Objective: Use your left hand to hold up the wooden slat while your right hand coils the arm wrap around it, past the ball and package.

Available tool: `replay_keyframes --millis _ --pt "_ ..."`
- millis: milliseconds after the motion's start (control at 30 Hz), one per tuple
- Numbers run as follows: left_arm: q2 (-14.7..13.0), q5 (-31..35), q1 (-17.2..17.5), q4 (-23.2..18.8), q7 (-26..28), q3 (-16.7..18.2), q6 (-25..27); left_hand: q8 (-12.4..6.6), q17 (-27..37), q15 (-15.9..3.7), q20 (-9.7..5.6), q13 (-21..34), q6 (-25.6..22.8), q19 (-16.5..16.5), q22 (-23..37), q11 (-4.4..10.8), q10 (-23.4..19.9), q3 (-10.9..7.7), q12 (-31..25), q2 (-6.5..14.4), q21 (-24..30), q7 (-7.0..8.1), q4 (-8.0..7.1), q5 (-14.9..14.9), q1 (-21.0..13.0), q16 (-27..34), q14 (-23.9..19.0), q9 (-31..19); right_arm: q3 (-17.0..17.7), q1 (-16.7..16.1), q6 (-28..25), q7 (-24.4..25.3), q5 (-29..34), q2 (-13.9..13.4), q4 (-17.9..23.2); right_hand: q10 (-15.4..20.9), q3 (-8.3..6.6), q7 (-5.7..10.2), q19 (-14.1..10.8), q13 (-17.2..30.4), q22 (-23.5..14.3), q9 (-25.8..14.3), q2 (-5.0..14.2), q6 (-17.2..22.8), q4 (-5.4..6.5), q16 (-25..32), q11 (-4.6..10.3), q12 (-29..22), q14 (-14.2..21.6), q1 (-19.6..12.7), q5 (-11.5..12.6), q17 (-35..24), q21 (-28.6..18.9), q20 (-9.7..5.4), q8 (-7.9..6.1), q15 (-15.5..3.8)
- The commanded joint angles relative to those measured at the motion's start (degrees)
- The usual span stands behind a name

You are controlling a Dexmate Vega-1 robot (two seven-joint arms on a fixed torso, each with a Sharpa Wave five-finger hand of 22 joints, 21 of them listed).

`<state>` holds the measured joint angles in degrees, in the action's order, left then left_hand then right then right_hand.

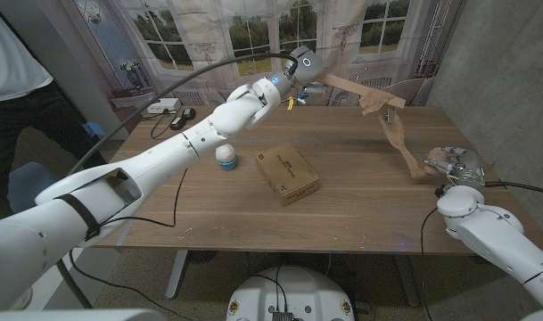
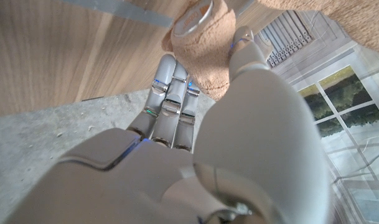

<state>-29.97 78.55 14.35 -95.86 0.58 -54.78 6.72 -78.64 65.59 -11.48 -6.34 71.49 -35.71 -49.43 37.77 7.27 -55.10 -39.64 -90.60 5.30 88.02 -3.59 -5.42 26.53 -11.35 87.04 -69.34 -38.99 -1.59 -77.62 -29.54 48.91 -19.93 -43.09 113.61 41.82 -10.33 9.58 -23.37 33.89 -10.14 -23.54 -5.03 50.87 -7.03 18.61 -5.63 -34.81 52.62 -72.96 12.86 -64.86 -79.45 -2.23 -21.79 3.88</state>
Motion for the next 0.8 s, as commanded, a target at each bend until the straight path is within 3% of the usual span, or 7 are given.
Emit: replay_keyframes --millis 33,133,400,600,800 --pt "0.2 3.7 -1.7 1.0 -1.0 -2.3 -0.4 -0.36 4.7 -0.27 -2.30 0.2 -0.6 -0.6 -0.1 1.16 -0.9 -4.29 -0.4 1.1 -0.2 -0.31 -4.32 0.1 0.1 0.8 -0.6 0.2 5.8 -7.9 0.4 2.3 3.5 2.7 7.0 9.9 -0.02 -7.65 0.2 0.1 -0.1 -0.1 12.13 8.2 0.09 0.0 6.98 -0.2 15.0 -12.1 0.4 0.0 -0.5 -6.93 0.17 -16.69" --pt "0.5 3.6 -1.9 1.5 -1.5 -2.6 -0.9 -0.50 4.7 -0.27 -2.31 0.2 -0.6 -0.5 0.1 1.26 -0.9 -4.29 -0.3 1.1 -0.1 -0.22 -4.32 0.1 0.1 0.8 -0.6 -0.1 7.0 -9.7 4.1 1.4 5.1 3.4 7.6 9.9 -0.02 -7.76 0.1 0.1 -0.1 -0.1 12.17 8.2 0.06 -0.1 6.90 -0.2 15.1 -12.1 0.5 0.2 -0.6 -6.93 0.26 -16.69" --pt "1.0 3.9 -2.8 2.5 -2.5 -3.3 -1.5 -0.53 4.7 -0.28 -2.36 0.2 -0.5 -0.5 0.0 1.28 -0.9 -4.29 -0.4 1.0 -0.2 -0.13 -4.32 0.1 0.2 0.8 -0.5 -0.1 11.6 -14.2 21.6 -4.3 8.3 6.5 5.8 10.0 0.02 -7.89 -0.1 0.1 -0.1 -0.1 12.20 8.1 0.02 -0.1 6.77 0.0 15.5 -12.3 0.5 0.3 -0.9 -6.90 0.46 -16.63" --pt "1.2 3.4 -3.9 3.7 -2.8 -4.0 -3.1 -0.49 4.7 -0.27 -2.35 0.2 -0.4 -0.4 -0.3 1.37 -0.9 -4.29 -0.4 1.0 -0.4 0.01 -4.30 0.1 0.2 0.8 -0.5 -0.1 14.5 -15.0 29.7 -8.2 9.7 8.9 4.5 10.1 0.05 -7.78 -0.3 0.2 -0.1 -0.2 12.27 8.2 0.04 0.0 6.61 0.0 15.8 -12.3 0.5 0.3 -1.0 -6.90 0.56 -16.58" --pt "1.5 3.4 -5.2 5.2 -3.3 -4.9 -4.2 -0.41 4.7 -0.27 -2.37 0.2 -0.4 -0.4 -0.6 1.49 -0.7 -4.32 -0.3 0.9 -0.5 0.03 -4.29 0.1 0.2 0.8 -0.4 0.1 17.1 -14.4 42.2 -15.1 8.7 11.0 0.4 10.3 0.06 -7.99 -0.5 0.0 -0.1 -0.3 12.33 8.3 0.00 -0.2 6.36 0.3 16.1 -12.4 0.4 0.7 -1.2 -6.90 0.72 -16.61"
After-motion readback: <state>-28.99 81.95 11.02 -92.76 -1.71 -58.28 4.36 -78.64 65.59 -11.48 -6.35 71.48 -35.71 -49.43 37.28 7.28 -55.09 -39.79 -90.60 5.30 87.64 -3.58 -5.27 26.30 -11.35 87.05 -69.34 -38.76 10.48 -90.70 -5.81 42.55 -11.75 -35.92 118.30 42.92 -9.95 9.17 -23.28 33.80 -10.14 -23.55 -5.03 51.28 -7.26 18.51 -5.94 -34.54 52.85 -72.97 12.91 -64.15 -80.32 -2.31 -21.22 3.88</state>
